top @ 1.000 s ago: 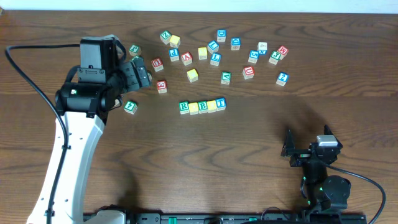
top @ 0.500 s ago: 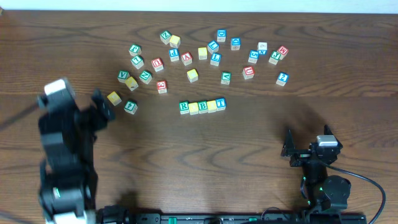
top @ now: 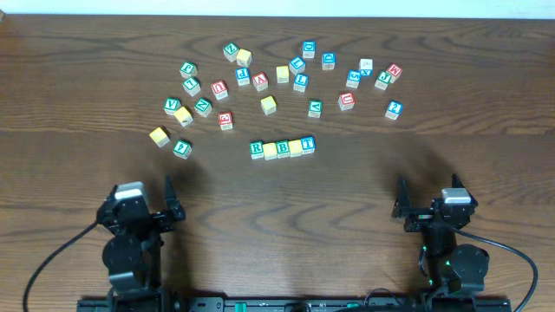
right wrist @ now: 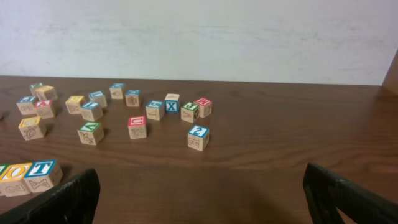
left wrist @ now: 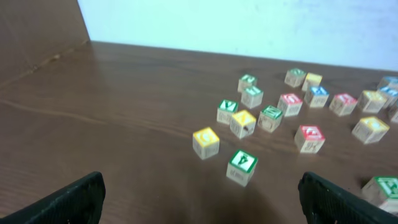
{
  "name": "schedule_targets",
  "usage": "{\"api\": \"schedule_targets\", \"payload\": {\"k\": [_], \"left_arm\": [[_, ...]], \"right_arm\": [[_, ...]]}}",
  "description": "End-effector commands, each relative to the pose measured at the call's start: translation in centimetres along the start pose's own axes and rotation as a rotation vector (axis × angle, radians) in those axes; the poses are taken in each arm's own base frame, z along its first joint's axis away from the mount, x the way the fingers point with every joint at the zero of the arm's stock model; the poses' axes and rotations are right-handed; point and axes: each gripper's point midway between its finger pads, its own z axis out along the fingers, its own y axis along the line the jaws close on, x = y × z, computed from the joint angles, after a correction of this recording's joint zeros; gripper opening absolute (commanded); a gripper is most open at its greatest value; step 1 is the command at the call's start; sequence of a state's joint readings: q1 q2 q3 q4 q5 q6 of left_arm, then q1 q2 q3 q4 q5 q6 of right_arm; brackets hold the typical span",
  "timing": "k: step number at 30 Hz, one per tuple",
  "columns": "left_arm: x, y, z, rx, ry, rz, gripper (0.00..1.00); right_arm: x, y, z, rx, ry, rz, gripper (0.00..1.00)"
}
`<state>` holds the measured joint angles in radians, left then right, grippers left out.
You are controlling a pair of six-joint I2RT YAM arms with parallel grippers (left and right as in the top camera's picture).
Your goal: Spell out ROBOT
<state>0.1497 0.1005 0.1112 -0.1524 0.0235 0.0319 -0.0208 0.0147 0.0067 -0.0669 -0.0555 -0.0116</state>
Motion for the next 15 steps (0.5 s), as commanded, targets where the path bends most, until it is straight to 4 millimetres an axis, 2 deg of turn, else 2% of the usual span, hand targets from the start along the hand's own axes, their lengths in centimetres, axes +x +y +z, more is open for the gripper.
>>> {"api": "schedule_targets", "payload": {"k": [1,3,15], "left_arm": [[0.86,0.34,0.13,-0.015,-0.017,0.019,0.97],[1.37,0.39,0.23,-0.017,-0.028,0.018,0.98],[1.14,0.37,0.23,-0.017,-0.040,0.025,0.98]], "right_arm": [[0.01,0.19,-0.03,-0.008,-0.002,-0.005,0.99],[0.01,0.19,-0.03,-0.008,-0.002,-0.005,0.99],[0.01,0.19,-0.03,-0.008,-0.002,-0.005,0.99]]}}
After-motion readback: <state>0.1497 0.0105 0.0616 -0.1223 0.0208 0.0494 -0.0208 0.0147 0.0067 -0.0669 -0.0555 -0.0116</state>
